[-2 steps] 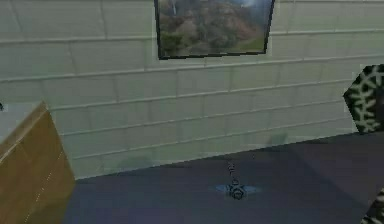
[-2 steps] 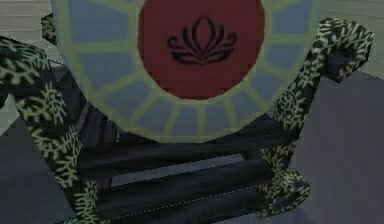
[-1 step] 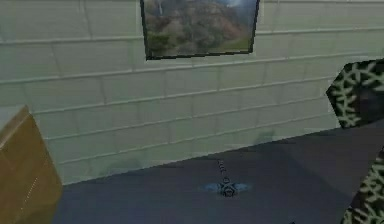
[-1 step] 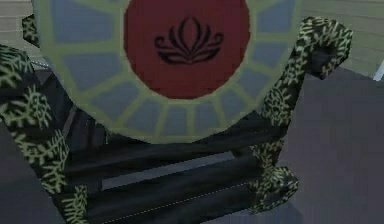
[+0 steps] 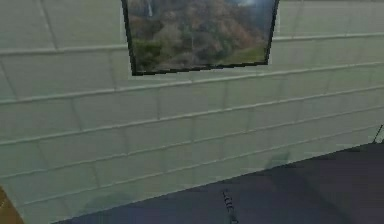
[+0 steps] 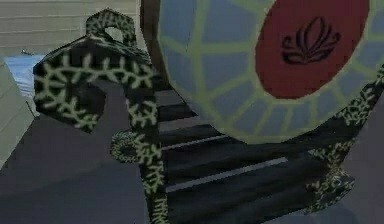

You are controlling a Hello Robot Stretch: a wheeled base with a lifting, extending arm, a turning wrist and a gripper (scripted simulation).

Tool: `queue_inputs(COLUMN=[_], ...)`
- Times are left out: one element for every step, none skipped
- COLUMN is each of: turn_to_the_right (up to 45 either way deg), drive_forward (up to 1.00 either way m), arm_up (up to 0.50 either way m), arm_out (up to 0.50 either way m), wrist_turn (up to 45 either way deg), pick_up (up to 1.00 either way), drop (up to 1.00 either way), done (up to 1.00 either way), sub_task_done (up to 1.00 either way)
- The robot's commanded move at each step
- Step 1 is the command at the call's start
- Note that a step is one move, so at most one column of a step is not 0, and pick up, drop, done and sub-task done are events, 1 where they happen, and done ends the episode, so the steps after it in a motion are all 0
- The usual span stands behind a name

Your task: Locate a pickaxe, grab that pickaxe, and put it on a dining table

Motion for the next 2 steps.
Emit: queue_inputs(turn_to_the_right=[-6.0, 0.0], drive_forward=[0.0, 0.15], arm_up=[0.0, 0.0], arm_out=[0.0, 0.0], wrist_turn=[0.0, 0.0], pick_up=[0.0, 0.0], drop=[0.0, 0.0], done=[0.0, 0.0], sub_task_done=[0.0, 0.0])
